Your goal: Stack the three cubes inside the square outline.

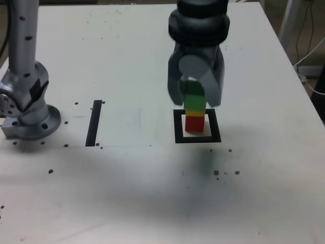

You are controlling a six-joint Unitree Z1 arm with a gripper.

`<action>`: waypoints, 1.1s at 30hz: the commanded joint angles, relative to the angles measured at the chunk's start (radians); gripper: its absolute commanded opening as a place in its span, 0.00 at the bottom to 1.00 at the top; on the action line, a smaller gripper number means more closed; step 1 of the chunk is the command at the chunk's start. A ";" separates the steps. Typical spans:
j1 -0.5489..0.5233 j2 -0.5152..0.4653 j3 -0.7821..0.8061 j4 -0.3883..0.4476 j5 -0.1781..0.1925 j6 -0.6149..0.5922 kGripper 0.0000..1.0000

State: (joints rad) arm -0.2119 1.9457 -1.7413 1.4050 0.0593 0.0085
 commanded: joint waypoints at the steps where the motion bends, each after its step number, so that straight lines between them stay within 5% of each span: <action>1: 0.028 -0.002 -0.005 0.002 0.003 0.017 0.08; 10: 0.139 0.005 -0.001 0.002 0.014 0.080 0.08; 21: 0.146 0.035 0.051 -0.042 -0.023 0.082 0.08; 33: 0.148 0.030 0.060 -0.062 -0.022 0.080 0.08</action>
State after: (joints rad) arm -0.0653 1.9796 -1.6824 1.3452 0.0359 0.0905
